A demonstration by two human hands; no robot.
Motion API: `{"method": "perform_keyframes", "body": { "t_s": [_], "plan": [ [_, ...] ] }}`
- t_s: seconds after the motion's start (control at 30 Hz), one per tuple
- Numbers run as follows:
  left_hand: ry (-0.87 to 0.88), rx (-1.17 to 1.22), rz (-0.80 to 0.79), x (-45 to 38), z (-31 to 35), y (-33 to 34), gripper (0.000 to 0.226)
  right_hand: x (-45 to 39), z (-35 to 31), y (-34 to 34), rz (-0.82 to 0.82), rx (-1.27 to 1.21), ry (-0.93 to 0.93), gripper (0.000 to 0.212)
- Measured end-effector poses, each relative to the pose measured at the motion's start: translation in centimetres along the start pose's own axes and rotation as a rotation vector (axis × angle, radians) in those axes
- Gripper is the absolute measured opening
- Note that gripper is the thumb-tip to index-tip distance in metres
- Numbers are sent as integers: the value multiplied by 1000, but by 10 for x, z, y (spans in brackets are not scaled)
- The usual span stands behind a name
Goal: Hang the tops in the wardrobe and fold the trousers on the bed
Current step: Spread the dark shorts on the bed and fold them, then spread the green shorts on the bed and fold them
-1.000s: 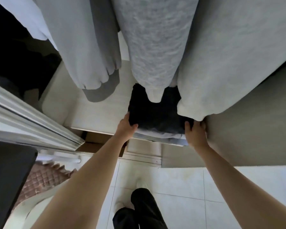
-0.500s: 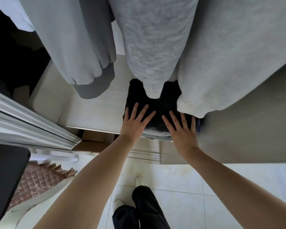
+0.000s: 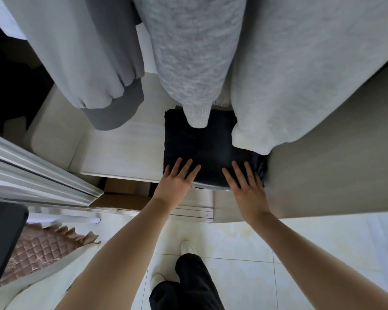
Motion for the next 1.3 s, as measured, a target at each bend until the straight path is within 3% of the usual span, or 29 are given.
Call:
{"method": "perform_keyframes", "body": {
  "t_s": [0.1,0.23,0.47,0.77,1.03,1.3],
  "plan": [
    [-130,-10,-155,11,-3,21,77,1,-2,9,-114,21,-46,83],
    [-251,65,-153,25,14,13,79,12,-7,-2,-138,-38,-9,81],
    [-283,186,-243,91,36,3,75,85,-29,-18,-189,-116,-47,73],
    [-434,509,194,208,63,-69,48,172,-97,-63,-243,-250,-247,62],
    [-948,681,455,322,88,-76,38,207,-141,-97,-278,-403,-566,54],
    [-1623,934,920,433,229,-26,30,259,-152,-100,-368,-346,-1046,49]
  ]
}}
Point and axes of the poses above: each hand's wrist, its own x-axis away from the middle knuckle, its own y-axis out of the palm, z = x × y, the point moved 10 cm from there along -x, towards the middle knuckle, and after that the axes turned 10 degrees about y, right-handed, at the moved point
